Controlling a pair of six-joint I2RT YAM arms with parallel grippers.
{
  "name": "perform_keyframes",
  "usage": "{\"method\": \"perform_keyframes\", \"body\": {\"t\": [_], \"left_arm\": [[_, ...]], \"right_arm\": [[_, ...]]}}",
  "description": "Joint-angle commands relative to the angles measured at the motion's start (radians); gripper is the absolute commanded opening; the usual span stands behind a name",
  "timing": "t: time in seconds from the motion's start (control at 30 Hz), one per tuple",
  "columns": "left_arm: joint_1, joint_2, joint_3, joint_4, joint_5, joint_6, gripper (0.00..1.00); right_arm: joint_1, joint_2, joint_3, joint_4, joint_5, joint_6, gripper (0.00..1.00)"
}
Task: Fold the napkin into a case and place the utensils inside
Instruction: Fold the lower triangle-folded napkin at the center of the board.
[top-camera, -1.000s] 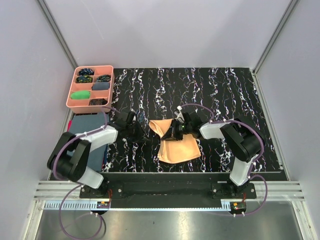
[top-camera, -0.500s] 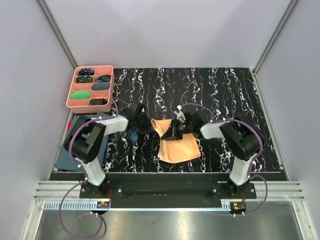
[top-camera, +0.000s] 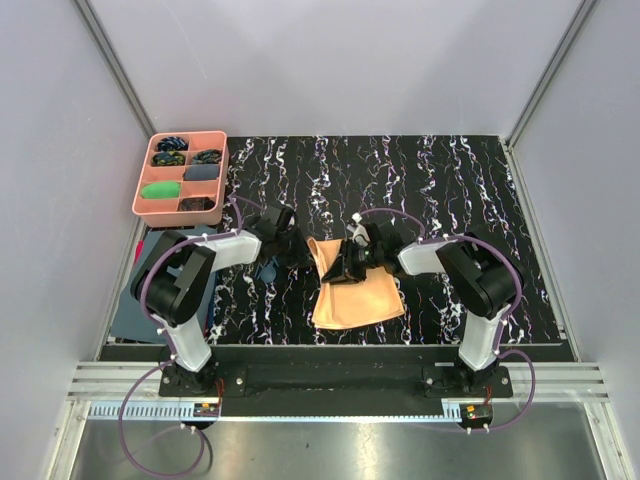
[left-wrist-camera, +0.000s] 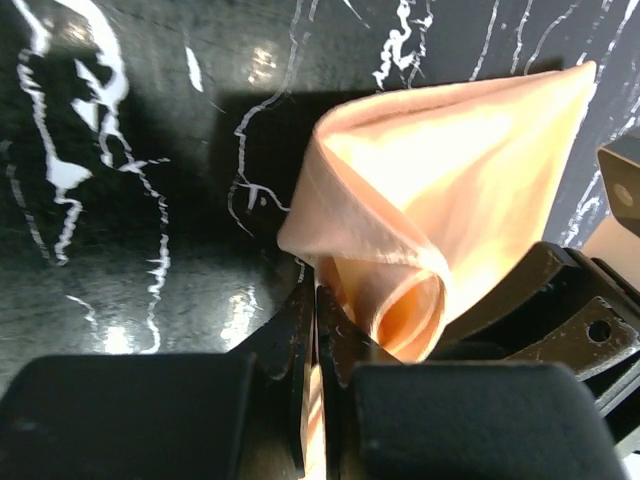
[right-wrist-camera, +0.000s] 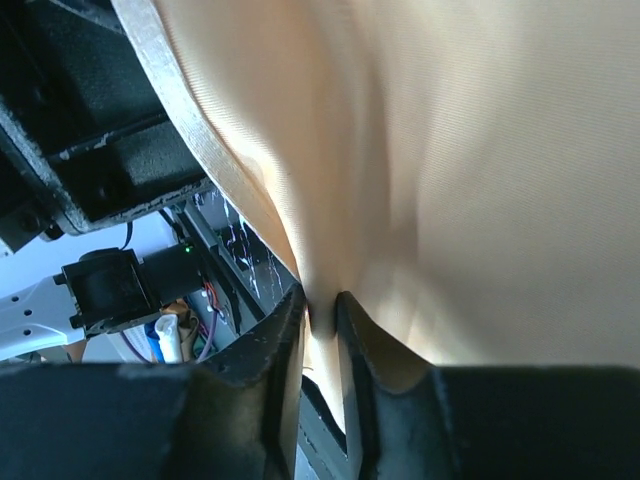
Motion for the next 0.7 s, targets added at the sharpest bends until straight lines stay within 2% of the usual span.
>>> {"method": "perform_keyframes", "body": {"t": [0.0,0.27,0.5,0.57,0.67], "left_arm": [[-0.015,-0.009,0.036,0.058,0.050,-0.028,0.06],[-0.038,-0.034,0.025,0.073,0.061,-0.051,0.06],[-0.053,-0.071,0.002,0.075,0.058,-0.074,0.06],[-0.061,-0.074,0.011,0.073,0.062,-0.079,0.06],[-0.078,-0.072,0.028,0.075,0.058,-0.087,0.06]], "right_arm": [[-0.010,-0.017,0.060,-0.079,0.007,-0.055,0.29],[-0.039,-0.071,0.114,-0.240,0.051,-0.130,0.45],[-0.095,-0.075,0.140,-0.271,0.056,-0.165,0.54],[-0.113,-0.066,0.143,-0.285,0.062,-0.171,0.54],[-0.124,-0.036,0.157,-0.322,0.091,-0.194,0.49]]}}
